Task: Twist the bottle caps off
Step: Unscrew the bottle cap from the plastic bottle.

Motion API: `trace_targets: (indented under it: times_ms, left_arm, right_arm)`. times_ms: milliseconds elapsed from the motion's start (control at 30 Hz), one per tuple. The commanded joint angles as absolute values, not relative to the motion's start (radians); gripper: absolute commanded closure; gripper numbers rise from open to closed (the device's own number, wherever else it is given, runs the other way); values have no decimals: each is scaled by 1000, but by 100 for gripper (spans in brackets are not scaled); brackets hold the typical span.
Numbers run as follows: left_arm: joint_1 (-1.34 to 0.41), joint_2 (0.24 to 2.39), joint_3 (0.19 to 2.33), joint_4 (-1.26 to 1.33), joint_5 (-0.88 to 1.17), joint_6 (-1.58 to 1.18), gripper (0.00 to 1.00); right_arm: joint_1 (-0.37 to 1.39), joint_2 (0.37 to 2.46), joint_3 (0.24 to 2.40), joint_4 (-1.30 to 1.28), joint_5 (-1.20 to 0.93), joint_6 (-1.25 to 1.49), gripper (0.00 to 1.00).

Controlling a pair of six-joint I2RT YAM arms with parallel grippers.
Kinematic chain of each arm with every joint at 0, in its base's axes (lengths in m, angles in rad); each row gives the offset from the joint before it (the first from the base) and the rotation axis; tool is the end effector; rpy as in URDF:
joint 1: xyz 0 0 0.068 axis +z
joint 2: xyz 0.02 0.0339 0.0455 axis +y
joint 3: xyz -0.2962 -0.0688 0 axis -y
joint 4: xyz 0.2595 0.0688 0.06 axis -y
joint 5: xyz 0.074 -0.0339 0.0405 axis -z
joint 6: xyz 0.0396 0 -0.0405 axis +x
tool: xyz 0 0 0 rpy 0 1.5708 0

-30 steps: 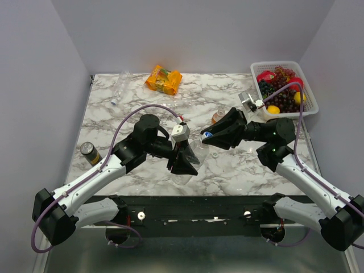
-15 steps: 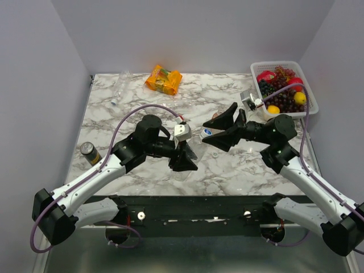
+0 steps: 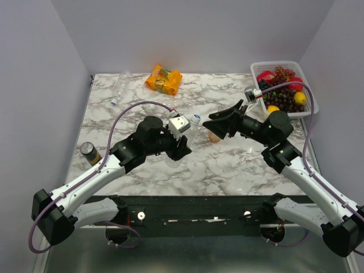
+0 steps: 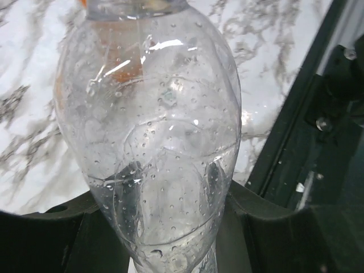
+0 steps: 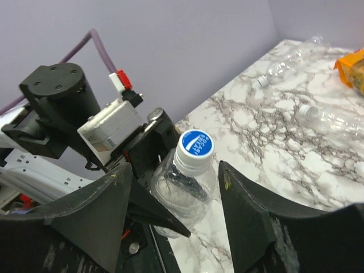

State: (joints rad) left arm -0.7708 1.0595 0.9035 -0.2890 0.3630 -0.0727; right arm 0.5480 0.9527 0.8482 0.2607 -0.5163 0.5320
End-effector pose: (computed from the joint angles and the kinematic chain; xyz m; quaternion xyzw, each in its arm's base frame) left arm 0.1630 -0.1780 0.3430 0.3750 0.7487 -0.3541 0.4164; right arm 0.1774 0.1312 0.4044 -0.1991 0.6267 0.5201 0.5451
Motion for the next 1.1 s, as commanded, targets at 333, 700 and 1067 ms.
trace_targets:
  times_ms: [333,700,1067]
  left_arm:
    - [-784,1051,937,-328,169,-68,62]
    - [-810,1072,942,-334,163,-66,62]
    - [-831,1098,951,-354,144,-57,62]
  right_arm:
    - [617,1083,913,282,-479,615,33]
    - [634,1123,936,278,-468,612,34]
    - [650,1155,954,295,-471,617,34]
